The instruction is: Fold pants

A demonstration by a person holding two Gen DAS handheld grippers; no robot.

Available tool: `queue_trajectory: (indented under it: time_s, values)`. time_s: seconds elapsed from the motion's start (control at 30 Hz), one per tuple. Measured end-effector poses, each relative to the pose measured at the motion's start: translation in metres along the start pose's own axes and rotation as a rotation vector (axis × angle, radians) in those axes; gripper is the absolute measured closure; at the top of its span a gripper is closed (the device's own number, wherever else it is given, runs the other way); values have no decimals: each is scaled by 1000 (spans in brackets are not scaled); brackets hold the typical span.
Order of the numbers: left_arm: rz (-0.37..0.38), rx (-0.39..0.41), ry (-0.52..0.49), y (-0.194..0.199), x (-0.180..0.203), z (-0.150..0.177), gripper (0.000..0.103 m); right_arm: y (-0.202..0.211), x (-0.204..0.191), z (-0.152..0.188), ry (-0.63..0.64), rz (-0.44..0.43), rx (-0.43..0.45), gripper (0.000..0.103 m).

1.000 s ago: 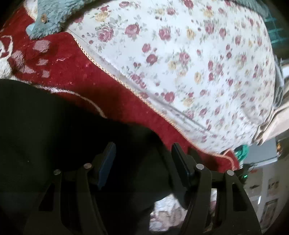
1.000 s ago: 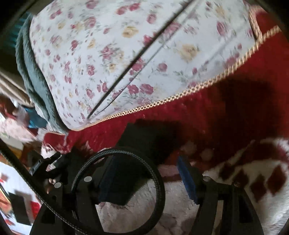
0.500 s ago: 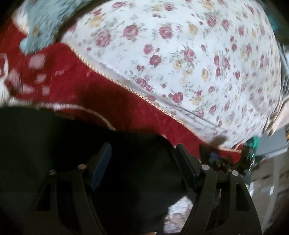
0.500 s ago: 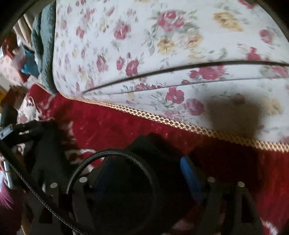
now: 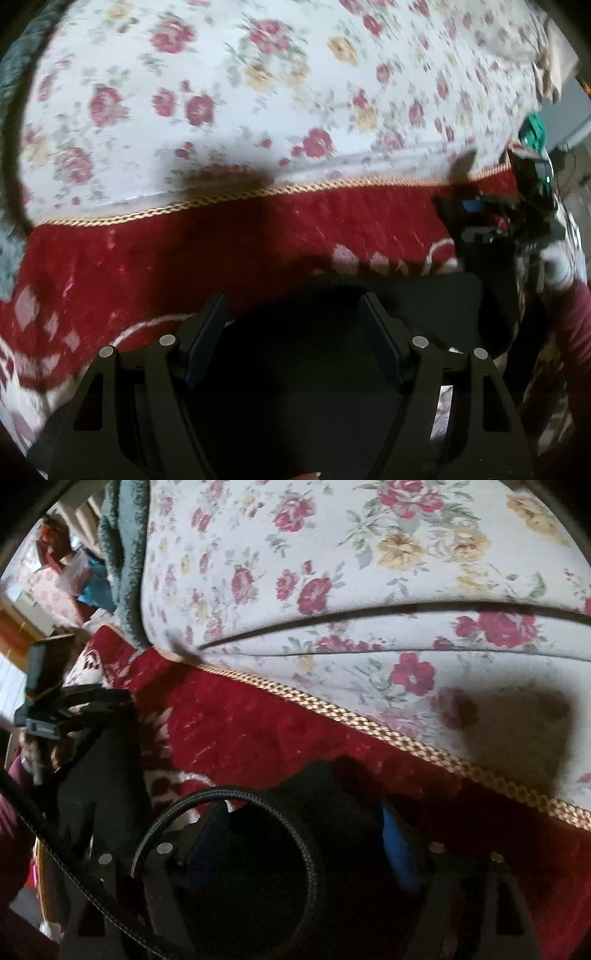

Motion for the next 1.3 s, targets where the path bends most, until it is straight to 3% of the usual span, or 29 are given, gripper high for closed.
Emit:
queue_trajectory:
  time_s: [0.17, 0.33, 0.37, 0.43, 0.47, 0.5, 0.53, 0.57, 0.6, 0.67, 0.77, 1.0, 1.13, 1.3]
  values:
    - [-37, -52, -68, -19, 1, 6, 29, -5, 0, -3, 33, -15, -19, 22]
    - [-86, -27, -136, -27, 6, 11, 22, -13, -1, -8, 55, 12, -61, 23]
    - [-92, -18, -147, -27, 7, 12, 22, -14, -3, -9, 58, 28, -61, 25]
    - [-100, -14, -138, -27, 6, 12, 21, -16, -8, -10, 89, 55, -60, 46]
    - [-112, -4, -129, -27, 6, 12, 25, -16, -12, -11, 100, 68, -56, 49]
    - [-127, 12, -138, -26, 8, 13, 30, -15, -14, -11, 106, 75, -52, 62]
    - [-140, 40, -163, -24, 14, 16, 42, -13, -18, -12, 114, 65, -40, 77]
    - [-143, 58, -183, -22, 21, 19, 70, -10, -22, -12, 127, 72, -32, 81]
    - [-148, 72, -205, -19, 27, 22, 80, -6, -28, -13, 146, 90, -25, 92]
    - [-209, 103, -223, -16, 32, 24, 92, 9, -37, -16, 169, 120, 2, 93]
    - [-227, 147, -197, -4, 32, 27, 95, 40, -42, -18, 142, 152, 83, 93]
    - [-116, 318, -92, 71, 44, 49, 95, 161, -58, -1, 47, 215, 347, 93]
    - [-59, 384, -102, 105, 67, 90, 95, 228, -92, 43, 26, 216, 479, 93]
    - [36, 410, -91, 127, 87, 157, 98, 261, -125, 129, -63, 218, 532, 93]
Point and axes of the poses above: each gripper's, at about its wrist camera, not at the fingertips, and y roughly against the way its jaws point, x to its right, z to its underside, the point moved 6 cm from there along -y, roughly the way its jaws point, and after that the axes turned 14 degrees about y, right-handed, at the moved point
